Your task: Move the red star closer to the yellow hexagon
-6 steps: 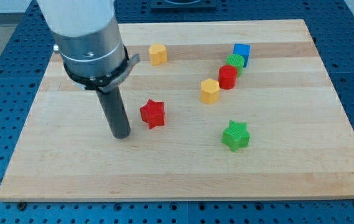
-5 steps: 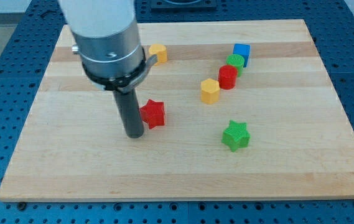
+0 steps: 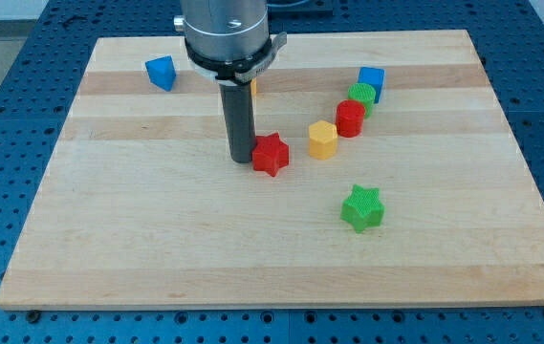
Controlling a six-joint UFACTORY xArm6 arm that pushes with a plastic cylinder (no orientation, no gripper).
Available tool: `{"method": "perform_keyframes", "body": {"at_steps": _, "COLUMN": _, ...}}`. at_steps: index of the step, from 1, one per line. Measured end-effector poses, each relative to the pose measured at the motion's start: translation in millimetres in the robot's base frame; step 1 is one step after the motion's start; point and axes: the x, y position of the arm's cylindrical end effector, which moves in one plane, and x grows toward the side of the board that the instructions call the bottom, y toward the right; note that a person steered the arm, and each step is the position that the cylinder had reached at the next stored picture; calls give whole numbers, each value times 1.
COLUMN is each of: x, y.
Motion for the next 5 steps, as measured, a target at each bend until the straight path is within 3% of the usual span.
{"method": "perform_keyframes", "body": {"at_steps": 5, "x": 47, "y": 19}}
